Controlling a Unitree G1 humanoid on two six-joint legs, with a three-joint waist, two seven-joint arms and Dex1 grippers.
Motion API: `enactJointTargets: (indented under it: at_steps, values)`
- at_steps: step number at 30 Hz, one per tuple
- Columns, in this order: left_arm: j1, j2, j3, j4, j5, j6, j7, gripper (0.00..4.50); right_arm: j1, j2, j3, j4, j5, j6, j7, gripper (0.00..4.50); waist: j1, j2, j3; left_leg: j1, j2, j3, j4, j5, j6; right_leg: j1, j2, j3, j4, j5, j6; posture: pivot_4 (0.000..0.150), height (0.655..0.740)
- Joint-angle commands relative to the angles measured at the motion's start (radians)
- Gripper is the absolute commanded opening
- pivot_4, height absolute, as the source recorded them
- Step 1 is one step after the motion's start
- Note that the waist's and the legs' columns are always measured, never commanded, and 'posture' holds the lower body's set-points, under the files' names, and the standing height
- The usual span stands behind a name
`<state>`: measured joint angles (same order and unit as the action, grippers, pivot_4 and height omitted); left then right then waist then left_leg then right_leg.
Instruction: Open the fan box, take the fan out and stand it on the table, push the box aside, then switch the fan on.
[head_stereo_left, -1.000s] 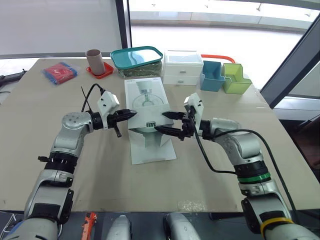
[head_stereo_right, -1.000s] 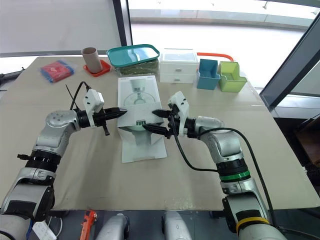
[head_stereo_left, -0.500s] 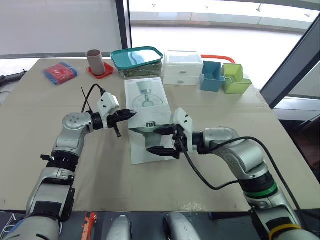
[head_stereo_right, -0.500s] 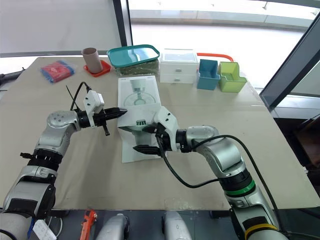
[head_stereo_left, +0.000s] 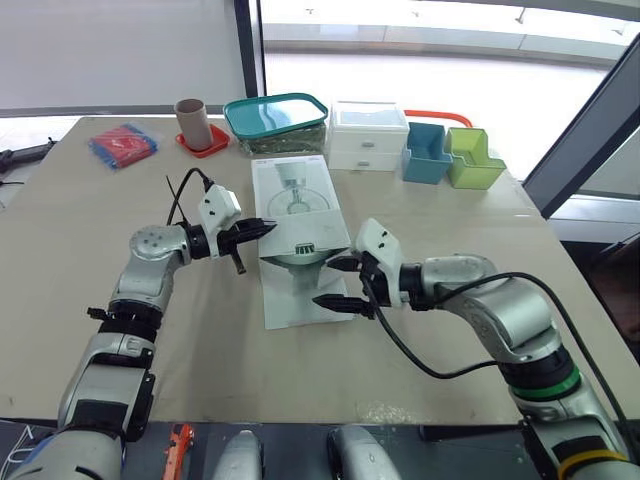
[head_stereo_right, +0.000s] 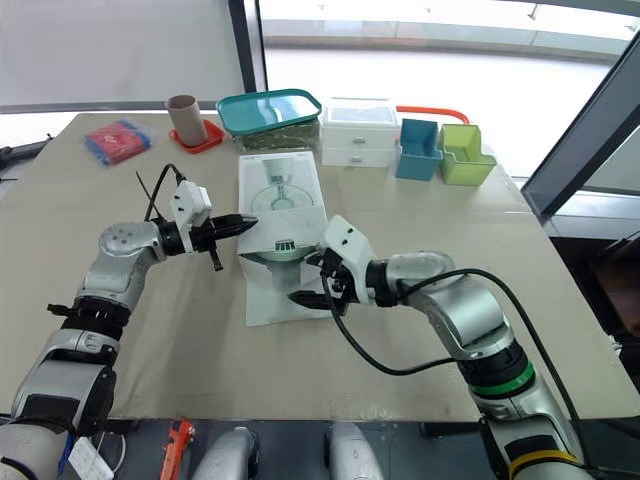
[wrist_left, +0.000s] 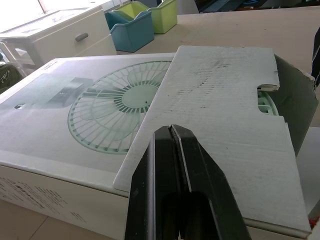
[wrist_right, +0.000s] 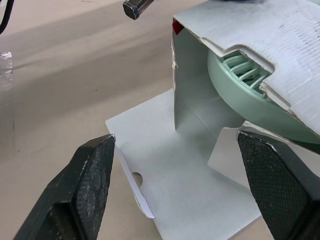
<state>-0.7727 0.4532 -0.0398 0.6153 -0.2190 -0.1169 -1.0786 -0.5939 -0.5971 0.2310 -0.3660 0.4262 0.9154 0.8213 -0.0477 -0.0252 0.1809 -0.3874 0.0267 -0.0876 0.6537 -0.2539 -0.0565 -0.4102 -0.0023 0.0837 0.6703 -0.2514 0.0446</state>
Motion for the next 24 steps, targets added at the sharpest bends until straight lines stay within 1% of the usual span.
enactJointTargets:
  at_steps: [1, 5, 7, 9, 10, 13, 14, 15, 16, 17, 21, 24]
  values:
    - [-0.008, -0.004, -0.006, 0.023, 0.019, -0.011, -0.009, 0.00, -0.047, -0.013, -0.059, -0.059, 0.021, 0.014, -0.018, 3.98, 0.000, 0.000, 0.000, 0.000, 0.000, 0.000, 0.000, 0.000, 0.000, 0.000, 0.000, 0.000, 0.000, 0.000, 0.000, 0.150, 0.7400]
    - [-0.010, -0.006, -0.006, 0.030, 0.021, -0.017, -0.011, 0.00, -0.063, -0.015, -0.069, -0.063, 0.025, 0.023, -0.028, 3.98, 0.000, 0.000, 0.000, 0.000, 0.000, 0.000, 0.000, 0.000, 0.000, 0.000, 0.000, 0.000, 0.000, 0.000, 0.000, 0.150, 0.7400]
    - [-0.011, -0.006, -0.006, 0.032, 0.021, -0.020, -0.011, 0.00, -0.085, -0.027, -0.116, -0.107, 0.095, 0.060, 0.004, 3.98, 0.000, 0.000, 0.000, 0.000, 0.000, 0.000, 0.000, 0.000, 0.000, 0.001, 0.000, 0.000, 0.000, 0.000, 0.000, 0.150, 0.7400]
    - [-0.008, -0.006, -0.005, 0.027, 0.020, -0.020, -0.011, 0.00, -0.103, -0.046, -0.144, -0.142, 0.146, 0.083, 0.030, 3.46, 0.000, 0.000, 0.000, 0.000, 0.000, 0.000, 0.000, 0.000, 0.000, 0.000, 0.000, 0.000, 0.000, 0.000, 0.000, 0.150, 0.7400]
    - [-0.006, -0.006, -0.005, 0.024, 0.020, -0.020, -0.011, 0.00, -0.119, -0.051, -0.142, -0.141, 0.147, 0.087, 0.028, 3.25, 0.000, 0.000, 0.000, -0.001, 0.000, 0.000, 0.000, 0.000, 0.000, 0.000, 0.000, 0.000, 0.000, 0.000, 0.000, 0.150, 0.7400]
    - [-0.002, -0.005, -0.004, 0.017, 0.019, -0.018, -0.011, 0.00, -0.200, -0.065, -0.105, -0.091, 0.113, 0.088, 0.010, 1.97, 0.000, 0.000, 0.000, 0.000, 0.000, 0.000, 0.000, 0.000, 0.000, 0.000, 0.000, 0.000, -0.001, 0.000, 0.000, 0.150, 0.7400]
    - [-0.001, -0.004, -0.003, 0.016, 0.019, -0.017, -0.011, 0.00, -0.218, -0.065, -0.095, -0.076, 0.104, 0.090, 0.005, 1.43, 0.000, 0.000, 0.000, 0.000, 0.000, 0.000, 0.000, 0.000, 0.000, 0.000, 0.000, 0.000, -0.001, 0.000, 0.000, 0.150, 0.7400]
    - [-0.001, -0.005, -0.003, 0.016, 0.019, -0.017, -0.010, 0.00, -0.240, -0.060, -0.085, -0.054, 0.096, 0.100, -0.004, 0.99, 0.000, 0.000, 0.000, 0.000, 0.000, 0.000, 0.000, 0.000, 0.000, 0.000, 0.000, 0.000, -0.001, 0.000, 0.000, 0.150, 0.7400]
    - [-0.001, -0.005, -0.003, 0.015, 0.019, -0.017, -0.010, 0.00, -0.258, -0.056, -0.074, -0.037, 0.092, 0.111, -0.008, 0.41, 0.000, 0.000, 0.000, 0.000, 0.000, -0.001, 0.000, 0.000, 0.000, 0.001, 0.000, 0.000, -0.001, 0.000, 0.000, 0.150, 0.7400]
    - [0.000, -0.005, -0.003, 0.013, 0.019, -0.016, -0.010, 0.00, -0.276, -0.048, -0.059, -0.019, 0.087, 0.124, -0.016, 0.08, 0.000, 0.000, 0.000, 0.000, 0.000, 0.000, 0.000, 0.000, 0.000, 0.001, 0.000, 0.000, -0.001, 0.000, 0.000, 0.150, 0.7400]
    - [0.005, -0.005, -0.003, 0.003, 0.017, -0.012, -0.009, 0.00, -0.300, -0.027, 0.011, 0.004, 0.063, 0.158, -0.030, 0.08, 0.000, 0.000, 0.000, -0.001, 0.000, 0.000, 0.000, 0.000, 0.000, 0.000, 0.000, 0.000, -0.001, 0.000, 0.000, 0.150, 0.7400]
    - [0.009, -0.006, -0.002, -0.003, 0.017, -0.009, -0.006, 0.00, -0.292, -0.012, 0.071, 0.032, 0.012, 0.139, -0.051, 0.08, 0.000, 0.000, 0.000, -0.001, 0.000, -0.001, 0.000, 0.000, 0.000, -0.001, 0.000, -0.001, -0.001, 0.000, 0.000, 0.150, 0.7400]
